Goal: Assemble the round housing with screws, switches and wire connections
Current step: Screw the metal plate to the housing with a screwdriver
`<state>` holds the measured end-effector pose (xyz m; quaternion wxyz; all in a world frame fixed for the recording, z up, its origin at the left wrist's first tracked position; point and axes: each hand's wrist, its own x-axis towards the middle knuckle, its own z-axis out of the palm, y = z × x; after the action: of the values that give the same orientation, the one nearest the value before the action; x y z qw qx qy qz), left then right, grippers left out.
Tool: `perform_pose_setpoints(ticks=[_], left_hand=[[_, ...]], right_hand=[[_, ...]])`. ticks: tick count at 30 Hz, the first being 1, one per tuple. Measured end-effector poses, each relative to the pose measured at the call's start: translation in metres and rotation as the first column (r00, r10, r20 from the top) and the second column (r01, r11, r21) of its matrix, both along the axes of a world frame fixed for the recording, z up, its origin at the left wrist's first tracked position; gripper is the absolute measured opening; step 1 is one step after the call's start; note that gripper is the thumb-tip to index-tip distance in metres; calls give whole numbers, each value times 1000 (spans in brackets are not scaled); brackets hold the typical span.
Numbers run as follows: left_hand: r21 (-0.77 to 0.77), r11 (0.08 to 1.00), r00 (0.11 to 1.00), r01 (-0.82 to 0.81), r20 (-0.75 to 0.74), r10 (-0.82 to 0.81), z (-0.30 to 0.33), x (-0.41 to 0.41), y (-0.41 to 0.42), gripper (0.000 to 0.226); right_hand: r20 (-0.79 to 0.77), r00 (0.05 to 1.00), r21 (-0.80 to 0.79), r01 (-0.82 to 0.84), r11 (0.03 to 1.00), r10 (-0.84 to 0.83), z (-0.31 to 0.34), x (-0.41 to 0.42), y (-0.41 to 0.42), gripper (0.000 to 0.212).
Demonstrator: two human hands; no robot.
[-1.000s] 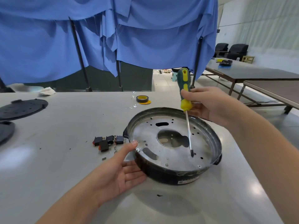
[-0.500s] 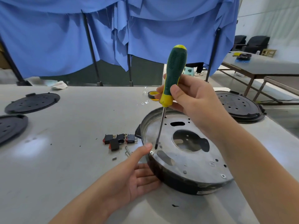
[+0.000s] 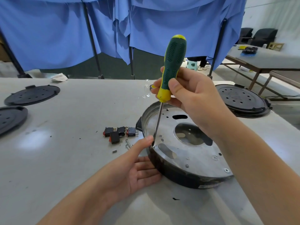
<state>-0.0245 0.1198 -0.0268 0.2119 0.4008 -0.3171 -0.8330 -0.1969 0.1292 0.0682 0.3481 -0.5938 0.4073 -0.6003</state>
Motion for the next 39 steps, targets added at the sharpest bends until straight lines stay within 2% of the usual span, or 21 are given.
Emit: perform_pose_setpoints(ticks=[7, 18, 21, 24, 27, 30, 34, 37, 39], left_hand=[[5, 1000, 1000, 21, -17, -21, -1, 1, -1, 94], [4, 1000, 1000, 29, -10, -29, -1, 1, -1, 90], [3, 1000, 1000, 21, -7, -21, -1, 1, -1, 90], [-1, 1000, 1000, 29, -6, -29, -1, 1, -1, 90], [0, 1000, 1000, 27, 1, -27, -2, 1, -1, 91], [-2, 999, 999, 33, -2, -33, -1, 1, -1, 91], [7, 1000, 1000, 23, -2, -23, 0, 1, 0, 92], [1, 1000, 1000, 12, 8, -12, 1, 1, 1, 87], [-6, 1000, 1000, 8, 22, -8, 1, 0, 1, 87]], right_hand=[[-13, 1000, -22, -4, 1000, 3, 0, 0, 0, 21], [-170, 985, -109, -3, 994, -15, 4, 5, 5, 23], [-207, 974, -137, 68, 988, -95, 6, 7, 8, 26], [-309, 923, -192, 174, 966, -228, 6, 10, 10, 36], [-373, 878, -209, 236, 949, -301, 6, 12, 10, 30], [-364, 888, -131, 248, 960, -280, 8, 11, 10, 30], [-279, 945, 31, 188, 982, -173, 15, 6, 12, 27], [-312, 949, 131, 82, 988, -38, 20, 0, 16, 24], [-350, 937, 134, 60, 989, -10, 22, -3, 18, 24]])
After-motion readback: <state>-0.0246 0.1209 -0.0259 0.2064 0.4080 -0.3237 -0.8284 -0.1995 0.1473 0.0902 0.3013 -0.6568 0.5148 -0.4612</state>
